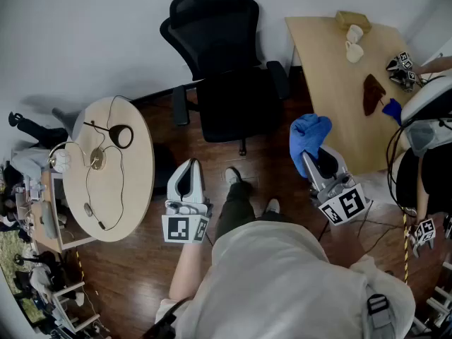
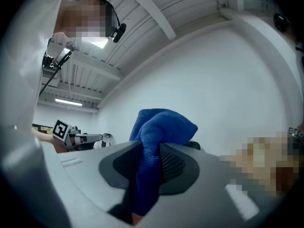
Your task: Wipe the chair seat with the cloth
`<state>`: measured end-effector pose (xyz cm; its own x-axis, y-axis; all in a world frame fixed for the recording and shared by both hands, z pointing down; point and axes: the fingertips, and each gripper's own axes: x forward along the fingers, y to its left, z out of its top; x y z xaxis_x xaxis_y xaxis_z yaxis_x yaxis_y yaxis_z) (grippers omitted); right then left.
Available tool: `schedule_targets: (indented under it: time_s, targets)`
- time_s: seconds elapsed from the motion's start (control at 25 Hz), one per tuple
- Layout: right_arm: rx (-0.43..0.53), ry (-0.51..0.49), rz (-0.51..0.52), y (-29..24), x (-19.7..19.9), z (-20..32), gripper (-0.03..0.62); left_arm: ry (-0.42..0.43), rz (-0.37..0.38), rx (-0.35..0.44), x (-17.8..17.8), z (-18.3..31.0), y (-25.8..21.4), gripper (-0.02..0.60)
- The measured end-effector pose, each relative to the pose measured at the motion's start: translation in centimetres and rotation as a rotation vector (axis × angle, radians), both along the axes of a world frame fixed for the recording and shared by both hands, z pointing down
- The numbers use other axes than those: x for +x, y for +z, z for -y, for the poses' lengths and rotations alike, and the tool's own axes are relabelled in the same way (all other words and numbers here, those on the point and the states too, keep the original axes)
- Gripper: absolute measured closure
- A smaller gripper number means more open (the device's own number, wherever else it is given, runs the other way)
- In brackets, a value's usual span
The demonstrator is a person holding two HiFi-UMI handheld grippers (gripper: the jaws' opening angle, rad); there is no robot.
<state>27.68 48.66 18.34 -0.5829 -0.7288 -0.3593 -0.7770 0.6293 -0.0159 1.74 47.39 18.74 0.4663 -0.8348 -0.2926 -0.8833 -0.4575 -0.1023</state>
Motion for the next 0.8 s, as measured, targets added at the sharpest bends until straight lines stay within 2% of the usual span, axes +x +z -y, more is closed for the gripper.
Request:
schedule_targets:
  time_s: [0.2,0.36,0.48,0.64,0.72,0.8]
  targets:
    - [-0.018,0.01,-0.019,-0.7,-5.6,6.6,0.497,0.002,-0.024,0.014,-4.3,6.5,-1.5,0.591]
    - [-0.037,0.034,-0.057,-2.6,-11.6,13.8,0.497,0.012,-0.043,0.016,-9.3,14.5,-2.0,0.591]
    - [-0.066,0.037,-0.096,-4.0,-16.6,19.6,0.497,0.027,-0.025,0.025,-13.3,20.8,-3.8,0.591]
    - [-0.11,0.042,-0.142,-4.4,-20.8,27.5,0.497,0.028,0.058,-0.066,-17.4,29.1,-2.7,0.591]
    - [-0.159,0.039,-0.158,-3.9,-22.3,33.0,0.497,0.027,0.026,-0.049,-18.6,34.4,-2.9,0.591]
    - [-0.229,0.023,-0.173,-2.5,-23.2,38.8,0.497,0.023,0.015,-0.072,-18.8,39.6,-1.9,0.591]
